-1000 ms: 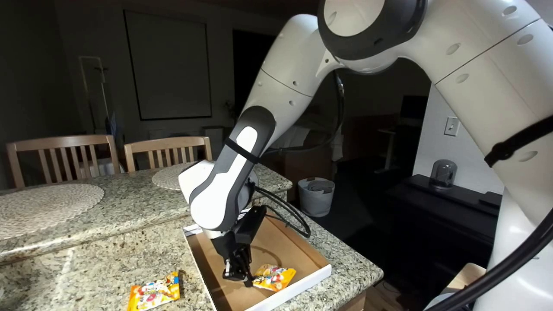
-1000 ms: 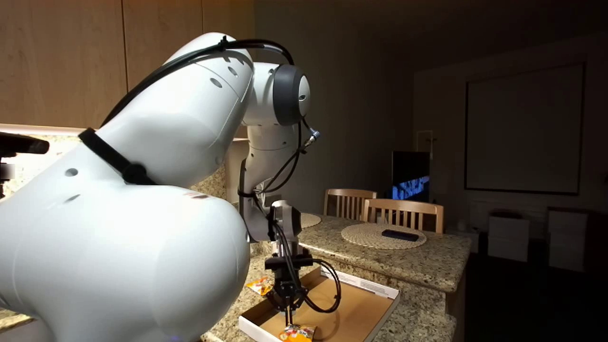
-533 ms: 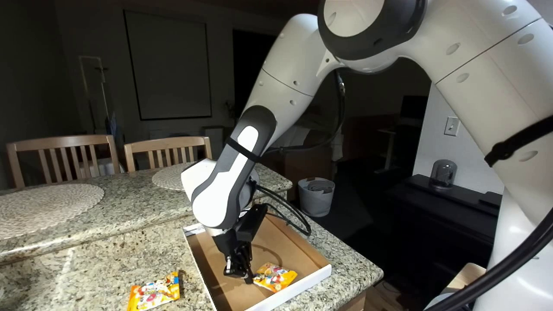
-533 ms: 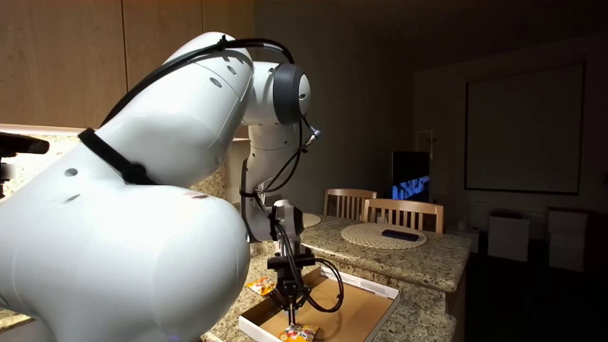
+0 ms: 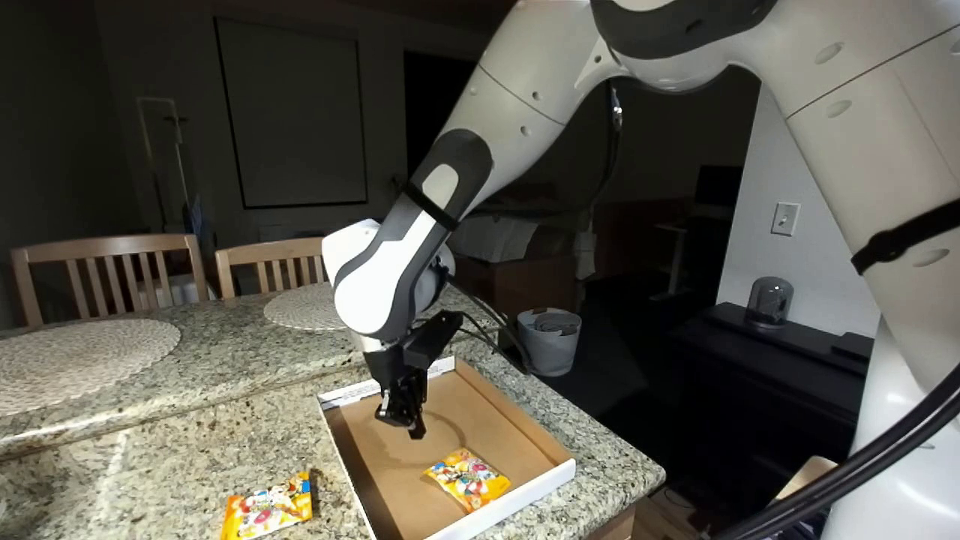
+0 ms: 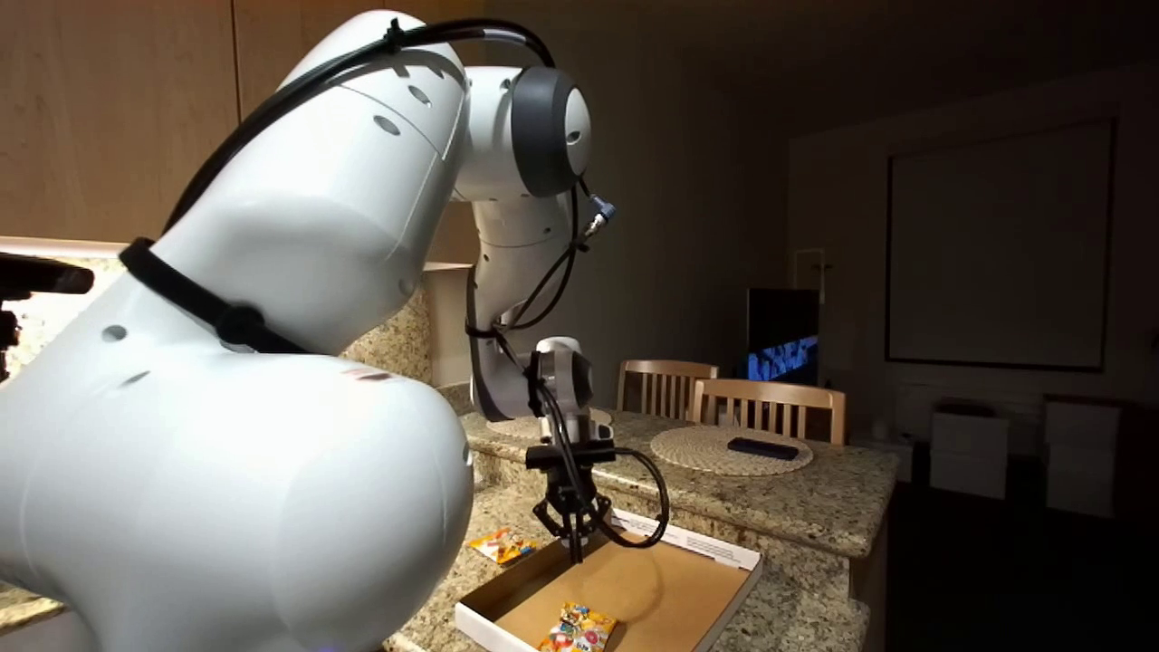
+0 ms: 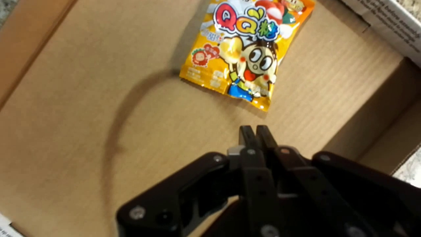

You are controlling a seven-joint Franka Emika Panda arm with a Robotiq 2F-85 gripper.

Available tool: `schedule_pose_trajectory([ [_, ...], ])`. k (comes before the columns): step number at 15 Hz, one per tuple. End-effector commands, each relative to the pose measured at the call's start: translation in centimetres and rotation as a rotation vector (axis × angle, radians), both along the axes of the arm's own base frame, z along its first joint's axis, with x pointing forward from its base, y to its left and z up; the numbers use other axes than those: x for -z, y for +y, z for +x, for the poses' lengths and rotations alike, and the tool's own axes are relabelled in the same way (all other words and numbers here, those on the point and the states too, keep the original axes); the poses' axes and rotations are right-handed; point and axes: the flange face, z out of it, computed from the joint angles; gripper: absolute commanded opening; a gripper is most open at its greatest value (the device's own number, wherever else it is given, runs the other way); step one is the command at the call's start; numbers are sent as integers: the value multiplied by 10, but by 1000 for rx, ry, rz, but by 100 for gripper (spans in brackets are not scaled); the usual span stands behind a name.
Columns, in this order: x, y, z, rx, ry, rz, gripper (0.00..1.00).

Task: Remove the two orange sachets from the box and place them on the countertop

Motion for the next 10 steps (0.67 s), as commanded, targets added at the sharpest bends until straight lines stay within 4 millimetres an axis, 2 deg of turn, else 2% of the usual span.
schedule_pose_trajectory([
  [1, -17, -13, -4, 47, 29, -2, 32],
  [2, -12, -16, -5, 57, 52, -5, 31],
  [4, -1, -20, -7, 67, 102, -14, 38],
  [10, 38, -19, -21, 55, 214, -60, 77],
])
